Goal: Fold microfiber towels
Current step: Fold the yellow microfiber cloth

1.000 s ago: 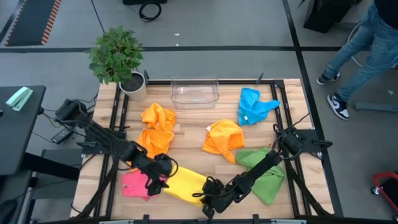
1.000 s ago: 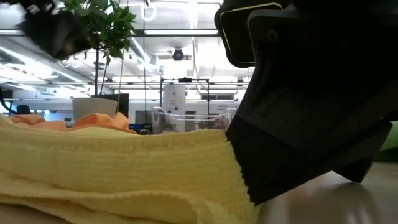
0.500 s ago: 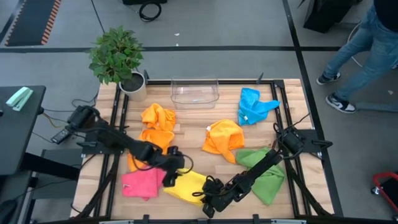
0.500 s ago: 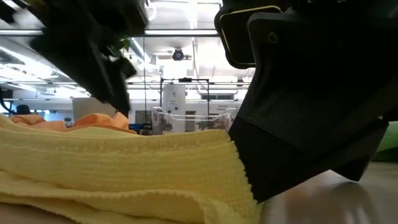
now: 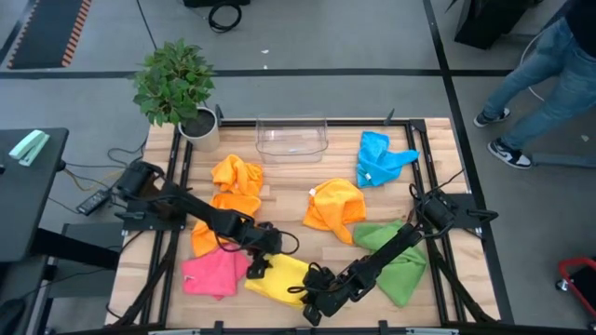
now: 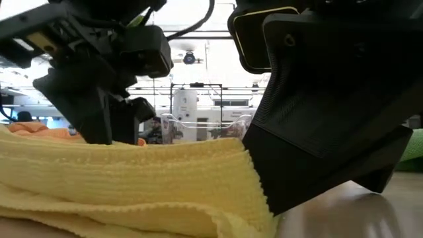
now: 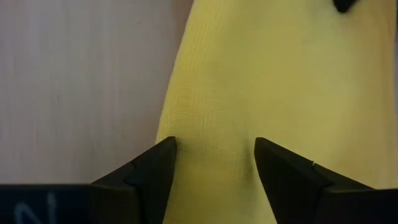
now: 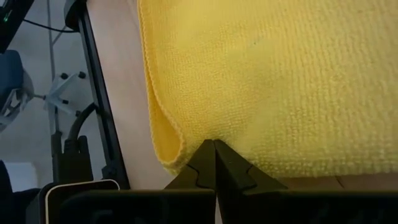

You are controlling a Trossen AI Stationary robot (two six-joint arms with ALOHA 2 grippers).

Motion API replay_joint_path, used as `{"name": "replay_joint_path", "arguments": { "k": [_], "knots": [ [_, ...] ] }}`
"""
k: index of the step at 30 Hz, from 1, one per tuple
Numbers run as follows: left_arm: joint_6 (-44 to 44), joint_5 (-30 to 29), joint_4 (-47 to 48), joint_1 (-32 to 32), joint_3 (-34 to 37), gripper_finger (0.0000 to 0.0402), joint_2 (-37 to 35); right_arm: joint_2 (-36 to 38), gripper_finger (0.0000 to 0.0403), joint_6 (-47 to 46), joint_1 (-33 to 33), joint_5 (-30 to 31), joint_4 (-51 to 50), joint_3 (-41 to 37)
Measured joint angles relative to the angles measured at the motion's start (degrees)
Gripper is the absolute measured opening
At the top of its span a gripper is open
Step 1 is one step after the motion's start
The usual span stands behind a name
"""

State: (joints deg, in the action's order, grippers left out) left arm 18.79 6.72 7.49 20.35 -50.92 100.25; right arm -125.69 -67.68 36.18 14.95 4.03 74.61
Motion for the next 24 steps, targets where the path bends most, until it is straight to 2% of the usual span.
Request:
{"name": "replay_joint_path", "arguments": {
  "k": [4, 10, 17, 21, 24],
  "knots": [
    [-0.37, -0.24, 0.3, -0.79, 0.0, 0.0175, 0.63, 0.35, 0.0002, 1.31, -0.04, -0.11, -0.24, -0.02],
    [-0.24, -0.53, 1.49, -2.18, -0.84, 0.0023, 0.63, 4.45, 0.002, 6.3, -0.15, -0.62, -8.62, -0.31],
    [5.09, -0.62, 4.02, -3.72, -2.14, 0.0026, 0.63, 14.88, 0.0033, 14.93, 0.0, 0.82, -21.07, -0.24],
    [9.45, -0.67, 5.81, -3.86, -2.21, 0.001, 0.63, 20.23, 0.0034, 12.93, -0.04, 6.78, -28.81, -0.05],
    [12.97, -0.64, 5.76, -3.85, -2.21, 0.0019, 0.63, 20.69, 0.0035, 11.58, -0.7, 9.53, -30.55, -0.04]
  ]
}}
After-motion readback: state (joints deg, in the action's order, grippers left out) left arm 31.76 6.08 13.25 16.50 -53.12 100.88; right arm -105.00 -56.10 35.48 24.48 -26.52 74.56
